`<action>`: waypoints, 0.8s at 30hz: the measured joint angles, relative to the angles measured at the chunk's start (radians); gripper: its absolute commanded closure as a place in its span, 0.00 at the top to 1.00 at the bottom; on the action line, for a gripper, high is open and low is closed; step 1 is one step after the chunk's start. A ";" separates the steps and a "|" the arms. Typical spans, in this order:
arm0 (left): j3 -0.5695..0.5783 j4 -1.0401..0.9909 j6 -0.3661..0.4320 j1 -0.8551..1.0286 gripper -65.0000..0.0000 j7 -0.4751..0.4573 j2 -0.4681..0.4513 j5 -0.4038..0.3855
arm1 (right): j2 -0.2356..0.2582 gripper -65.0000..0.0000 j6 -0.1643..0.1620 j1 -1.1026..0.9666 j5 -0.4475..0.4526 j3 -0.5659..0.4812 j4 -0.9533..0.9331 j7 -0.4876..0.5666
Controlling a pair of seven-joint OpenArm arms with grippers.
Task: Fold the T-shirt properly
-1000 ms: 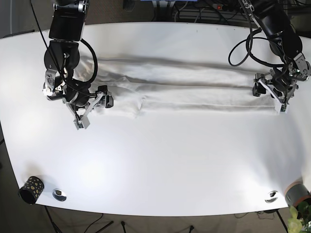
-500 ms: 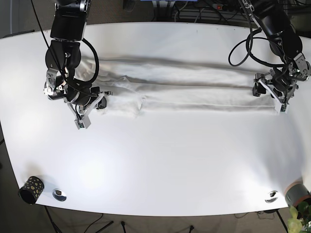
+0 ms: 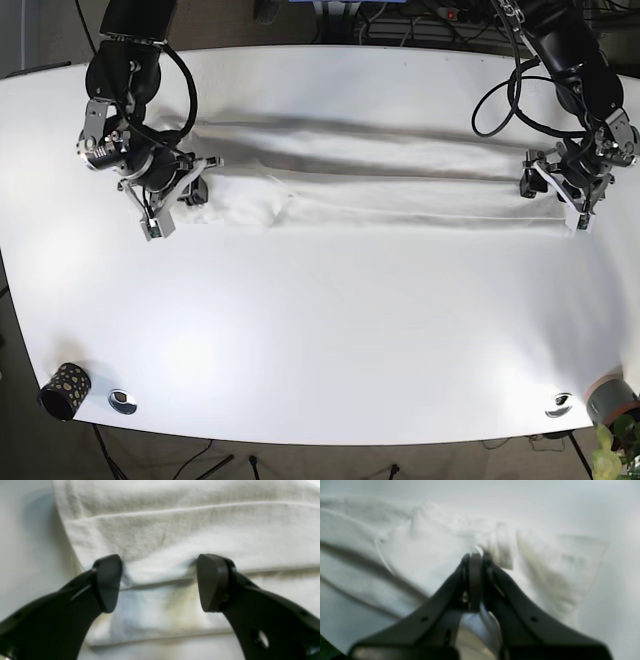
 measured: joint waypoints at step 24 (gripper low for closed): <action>0.000 0.001 -0.003 0.005 0.68 0.005 -0.006 -0.004 | -0.104 0.71 0.177 -0.117 0.060 0.201 0.178 -0.054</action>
